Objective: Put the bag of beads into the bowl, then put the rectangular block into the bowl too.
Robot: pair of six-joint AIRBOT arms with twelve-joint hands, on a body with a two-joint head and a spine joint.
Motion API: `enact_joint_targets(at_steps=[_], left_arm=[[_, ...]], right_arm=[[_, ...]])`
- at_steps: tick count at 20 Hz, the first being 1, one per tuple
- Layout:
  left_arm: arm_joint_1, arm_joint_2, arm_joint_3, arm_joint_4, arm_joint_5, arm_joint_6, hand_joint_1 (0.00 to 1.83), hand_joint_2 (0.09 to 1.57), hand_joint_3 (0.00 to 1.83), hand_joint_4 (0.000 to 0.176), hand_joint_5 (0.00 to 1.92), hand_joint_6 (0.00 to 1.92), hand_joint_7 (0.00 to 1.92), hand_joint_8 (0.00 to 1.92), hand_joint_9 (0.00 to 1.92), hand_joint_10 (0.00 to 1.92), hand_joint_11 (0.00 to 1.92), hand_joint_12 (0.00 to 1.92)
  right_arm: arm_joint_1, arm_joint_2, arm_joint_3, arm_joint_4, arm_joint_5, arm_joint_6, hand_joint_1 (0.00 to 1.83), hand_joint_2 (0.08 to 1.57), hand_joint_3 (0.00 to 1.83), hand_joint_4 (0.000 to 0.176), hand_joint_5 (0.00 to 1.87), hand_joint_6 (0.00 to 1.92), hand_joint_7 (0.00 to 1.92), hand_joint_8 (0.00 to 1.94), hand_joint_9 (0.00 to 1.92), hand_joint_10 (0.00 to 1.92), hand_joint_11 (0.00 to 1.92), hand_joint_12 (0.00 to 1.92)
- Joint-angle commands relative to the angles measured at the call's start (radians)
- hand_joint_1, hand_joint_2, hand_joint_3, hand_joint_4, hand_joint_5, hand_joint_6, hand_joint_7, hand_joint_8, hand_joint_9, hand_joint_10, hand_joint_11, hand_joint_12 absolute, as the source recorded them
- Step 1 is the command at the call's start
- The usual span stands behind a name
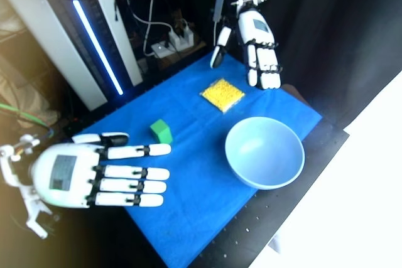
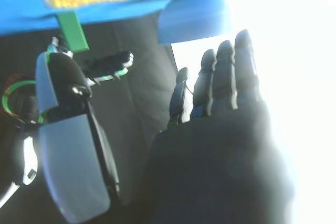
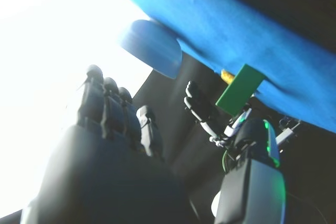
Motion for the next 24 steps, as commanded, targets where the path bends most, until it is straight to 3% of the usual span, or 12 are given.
enact_joint_targets(at_steps=[1,4,6,8,10,12,15,18,19,20,22,24], left_arm=[[-0.011,0.002,0.007,-0.019,-0.129,-0.004,0.73,0.9,0.01,0.104,0.21,0.0,0.16,0.0,0.12,0.01,0.0,0.35],[-0.017,0.003,0.011,-0.013,-0.123,-0.004,0.69,0.88,0.0,0.139,0.22,0.0,0.17,0.0,0.14,0.0,0.0,0.41],[-0.039,-0.003,0.019,0.023,-0.072,-0.004,0.79,0.91,0.0,0.124,0.23,0.0,0.15,0.0,0.07,0.0,0.0,0.15],[-0.099,-0.03,0.043,0.096,0.043,-0.004,0.87,0.91,0.0,0.048,0.29,0.0,0.19,0.0,0.15,0.0,0.0,0.44],[-0.16,-0.057,0.067,0.175,0.15,-0.004,0.86,0.9,0.0,0.031,0.31,0.0,0.2,0.0,0.18,0.0,0.0,0.59],[-0.199,-0.069,0.074,0.242,0.231,-0.004,0.87,0.88,0.0,0.05,0.34,0.0,0.24,0.0,0.24,0.01,0.0,0.76],[-0.24,-0.096,0.089,0.334,0.348,-0.003,0.85,0.85,0.0,0.138,0.33,0.0,0.32,0.01,0.37,0.02,0.0,1.14],[-0.242,-0.124,0.115,0.349,0.404,-0.003,0.89,0.92,0.0,0.083,0.42,0.01,0.51,0.02,0.56,0.05,0.04,1.33],[-0.243,-0.127,0.123,0.349,0.414,-0.003,0.93,0.96,0.0,0.004,0.54,0.01,0.73,0.04,0.71,0.18,0.19,1.44],[-0.245,-0.129,0.129,0.349,0.419,-0.003,0.94,0.97,0.0,0.0,0.57,0.01,0.79,0.01,0.7,0.32,0.22,1.48],[-0.252,-0.129,0.135,0.342,0.414,-0.003,1.15,1.05,0.01,0.0,0.84,0.02,0.71,1.13,0.56,1.58,0.34,1.9],[-0.276,-0.123,0.136,0.341,0.399,-0.003,1.19,1.22,0.0,0.0,0.76,1.23,0.73,1.42,0.49,1.84,0.37,1.92]], right_arm=[[0.014,-0.001,0.006,0.033,0.112,0.004,0.79,1.01,0.02,0.176,0.0,0.0,0.0,0.0,0.0,0.0,0.0,0.0],[0.014,-0.001,0.006,0.03,0.112,0.004,0.79,1.02,0.02,0.176,0.0,0.0,0.0,0.0,0.0,0.0,0.0,0.0],[0.014,-0.001,0.007,0.03,0.112,0.004,0.78,1.02,0.01,0.176,0.02,0.01,0.0,0.0,0.0,0.0,0.0,0.0],[0.014,-0.001,0.007,0.03,0.111,0.004,0.75,1.01,0.0,0.176,0.03,0.01,0.01,0.01,0.01,0.0,0.04,0.02],[0.014,-0.001,0.007,0.03,0.111,0.004,0.73,1.01,0.0,0.176,0.03,0.0,0.01,0.0,0.0,0.0,0.04,0.02],[0.014,-0.001,0.007,0.029,0.111,0.004,0.71,1.01,0.0,0.176,0.03,0.0,0.0,0.0,0.0,0.0,0.0,0.0],[0.014,-0.001,0.007,0.028,0.111,0.004,0.73,1.03,0.01,0.176,0.01,0.0,0.01,0.0,0.0,0.0,0.0,0.0],[0.014,-0.001,0.007,0.027,0.111,0.004,0.73,1.05,0.01,0.176,0.02,0.0,0.0,0.0,0.0,0.0,0.0,0.0],[0.014,-0.001,0.007,0.026,0.111,0.004,0.72,1.06,0.01,0.176,0.02,0.0,0.0,0.0,0.0,0.0,0.0,0.0],[0.014,-0.001,0.007,0.026,0.11,0.004,0.72,1.06,0.01,0.176,0.02,0.0,0.0,0.0,0.0,0.0,0.0,0.0],[0.014,-0.001,0.007,0.024,0.11,0.004,0.72,1.07,0.01,0.176,0.02,0.0,0.01,0.0,0.0,0.0,0.0,0.0],[0.013,-0.001,0.006,0.024,0.11,0.004,0.71,1.07,0.01,0.176,0.02,0.0,0.02,0.01,0.0,0.0,0.0,0.0]])
